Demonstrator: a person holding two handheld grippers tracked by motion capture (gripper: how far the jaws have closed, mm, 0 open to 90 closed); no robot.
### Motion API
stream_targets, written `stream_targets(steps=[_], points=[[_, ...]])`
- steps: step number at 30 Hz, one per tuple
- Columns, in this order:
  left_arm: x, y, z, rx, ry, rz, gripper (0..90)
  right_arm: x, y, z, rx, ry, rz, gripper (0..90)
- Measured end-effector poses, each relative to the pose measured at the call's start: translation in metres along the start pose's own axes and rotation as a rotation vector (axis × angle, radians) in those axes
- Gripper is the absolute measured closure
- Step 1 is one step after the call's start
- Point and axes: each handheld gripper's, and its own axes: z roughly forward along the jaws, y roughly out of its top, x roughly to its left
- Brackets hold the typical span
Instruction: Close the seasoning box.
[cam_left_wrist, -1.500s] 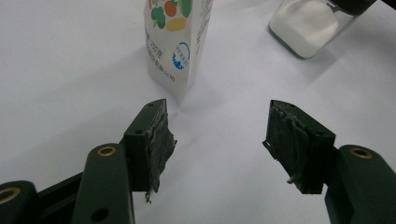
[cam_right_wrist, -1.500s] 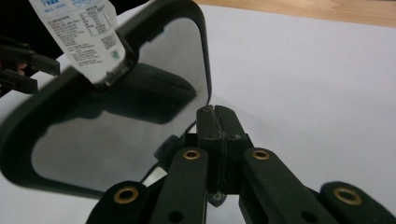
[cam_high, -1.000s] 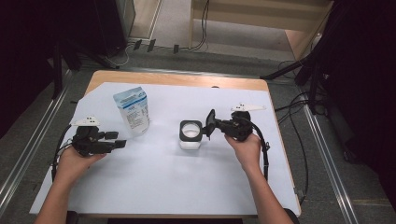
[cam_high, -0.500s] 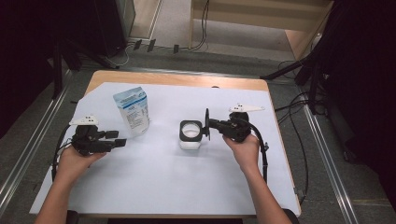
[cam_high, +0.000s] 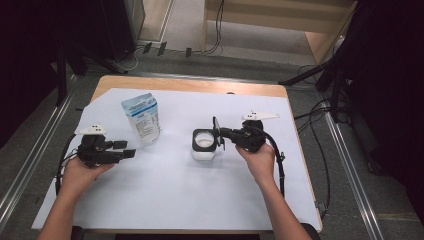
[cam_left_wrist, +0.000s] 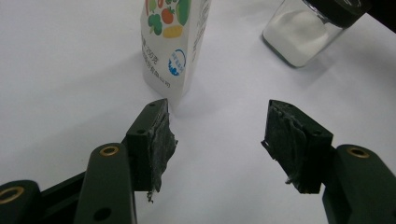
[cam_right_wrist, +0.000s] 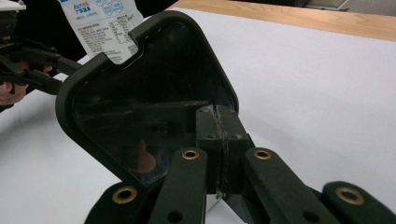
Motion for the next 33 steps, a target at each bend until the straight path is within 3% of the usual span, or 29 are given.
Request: stream_targets(steps=[15, 22, 33], points=[[0.0, 0.0, 0.002, 0.005, -0.006, 0.001, 41.4, 0.004, -0.001, 0.006, 0.024, 0.001, -0.035, 85.9], [-0.001, 0.0, 0.003, 0.008, -0.004, 0.005, 41.4, -0.003, -0.002, -0.002, 0.017, -0.037, -0.036, 74.8], [0.0, 0.0, 0.005, 0.021, 0.004, 0.012, 41.2, -0.02, -0.011, -0.019, 0.0, -0.118, -0.021, 65.2]])
